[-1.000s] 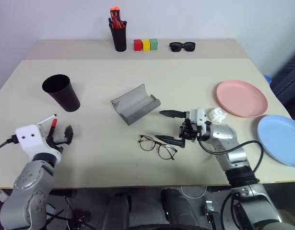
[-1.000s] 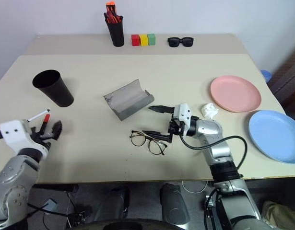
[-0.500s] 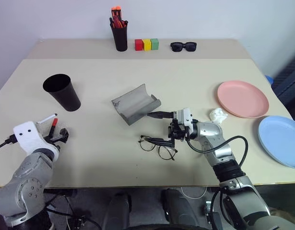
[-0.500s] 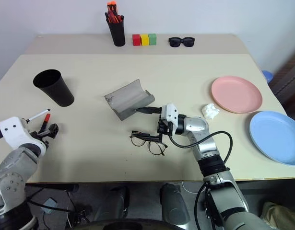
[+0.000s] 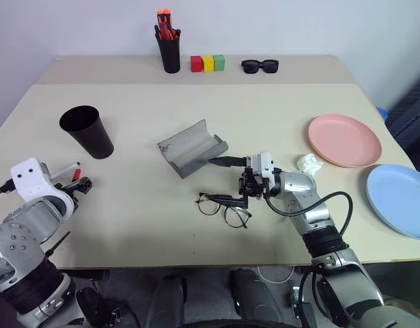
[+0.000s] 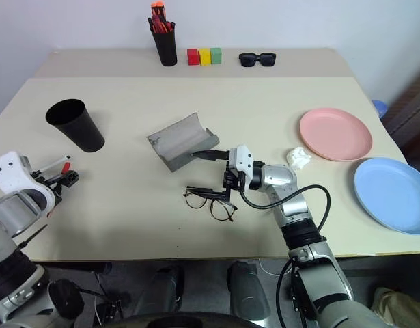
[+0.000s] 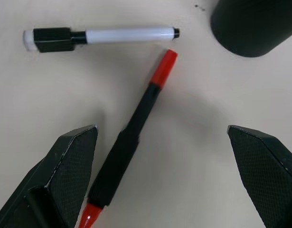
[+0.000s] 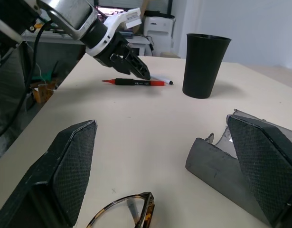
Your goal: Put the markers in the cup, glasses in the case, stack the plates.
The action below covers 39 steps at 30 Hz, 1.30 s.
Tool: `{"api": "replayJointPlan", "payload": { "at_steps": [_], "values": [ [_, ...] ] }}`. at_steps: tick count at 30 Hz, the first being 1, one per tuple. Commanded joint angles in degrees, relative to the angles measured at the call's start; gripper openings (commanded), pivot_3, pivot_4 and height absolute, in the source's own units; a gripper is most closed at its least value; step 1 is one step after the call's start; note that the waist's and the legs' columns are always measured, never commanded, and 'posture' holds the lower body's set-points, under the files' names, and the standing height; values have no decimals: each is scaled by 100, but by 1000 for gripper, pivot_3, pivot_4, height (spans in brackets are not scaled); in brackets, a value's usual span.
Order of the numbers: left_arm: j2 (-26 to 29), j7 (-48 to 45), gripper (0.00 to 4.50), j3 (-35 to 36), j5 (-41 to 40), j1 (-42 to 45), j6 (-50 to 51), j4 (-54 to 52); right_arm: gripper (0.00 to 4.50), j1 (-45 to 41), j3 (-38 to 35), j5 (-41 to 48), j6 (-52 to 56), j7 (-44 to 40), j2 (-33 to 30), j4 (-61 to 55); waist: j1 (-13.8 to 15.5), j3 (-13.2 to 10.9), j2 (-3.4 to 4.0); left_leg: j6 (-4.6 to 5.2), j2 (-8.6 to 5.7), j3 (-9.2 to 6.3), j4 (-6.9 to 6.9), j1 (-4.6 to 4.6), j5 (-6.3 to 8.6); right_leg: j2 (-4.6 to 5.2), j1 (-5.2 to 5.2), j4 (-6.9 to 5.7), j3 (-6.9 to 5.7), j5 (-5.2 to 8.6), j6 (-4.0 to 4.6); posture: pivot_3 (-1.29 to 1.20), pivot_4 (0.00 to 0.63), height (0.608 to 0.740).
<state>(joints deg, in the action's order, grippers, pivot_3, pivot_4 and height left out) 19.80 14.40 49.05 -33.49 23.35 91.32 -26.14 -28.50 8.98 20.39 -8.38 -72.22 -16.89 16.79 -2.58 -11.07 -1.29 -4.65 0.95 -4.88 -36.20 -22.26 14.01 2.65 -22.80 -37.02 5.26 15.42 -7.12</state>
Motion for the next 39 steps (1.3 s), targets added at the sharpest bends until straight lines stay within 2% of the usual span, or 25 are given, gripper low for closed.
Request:
{"api": "replayJointPlan", "payload": {
  "at_steps": [1, 12, 20, 23, 29, 31, 37, 39],
  "values": [
    [197, 64, 4500, 58, 177, 168, 118, 100, 4464, -118, -97, 73, -14, 19, 3, -122, -7, 0, 0, -2, 0, 0, 1, 0, -1, 0, 0, 0, 0, 0, 0, 0, 150, 740],
    [582, 625, 4500, -301, -152, 372, 118, 918, 4464, -136, -131, 66, -12, 56, -15, -90, -10, 0, -1, -10, 0, -1, 8, -1, -5, 2, -5, 0, 1, 0, -1, 0, 150, 740],
    [884, 1019, 4500, -506, -802, 357, 118, 1523, 4464, -85, -146, 72, 20, 103, -60, -175, -5, -1, -1, -11, 0, -2, 8, -1, -5, 2, -7, -2, 1, 0, 0, 0, 150, 740],
    [993, 1223, 3720, -602, -1079, 332, 118, 1740, 4500, -78, -146, 65, 18, 118, -70, -185, -6, -1, -1, -11, 0, -2, 8, -1, -5, 3, -7, -3, 1, 0, 0, 0, 150, 740],
    [1145, 1700, 865, -615, -1669, 329, 118, 2031, 4500, -37, -153, 61, 28, 146, -96, -242, 8, -1, -1, -12, 0, -2, 8, -1, -6, 4, -8, -4, 1, 0, 0, 0, 150, 740],
    [1164, 1848, 88, -603, -1855, 307, 118, 2086, 4500, -46, -157, 55, 21, 151, -100, -222, 6, -1, 0, -12, -1, -2, 7, -1, -6, 4, -7, -4, 1, 0, -1, 0, 150, 740],
    [1126, 2330, 88, -514, -2466, 200, 118, 2108, 4500, -52, -163, 43, -9, 157, -122, -185, 5, -1, 0, -13, -1, -2, 8, -1, -7, 4, -8, -5, 1, 0, -1, 0, 150, 740],
    [925, 2213, 88, -544, -3215, 219, 118, 1890, 4500, -90, -183, 36, -30, 175, -121, -123, 8, -1, 0, -13, -1, -2, 8, -1, -7, 4, -8, -5, 1, 0, -1, 0, 150, 740]
  ]
}}
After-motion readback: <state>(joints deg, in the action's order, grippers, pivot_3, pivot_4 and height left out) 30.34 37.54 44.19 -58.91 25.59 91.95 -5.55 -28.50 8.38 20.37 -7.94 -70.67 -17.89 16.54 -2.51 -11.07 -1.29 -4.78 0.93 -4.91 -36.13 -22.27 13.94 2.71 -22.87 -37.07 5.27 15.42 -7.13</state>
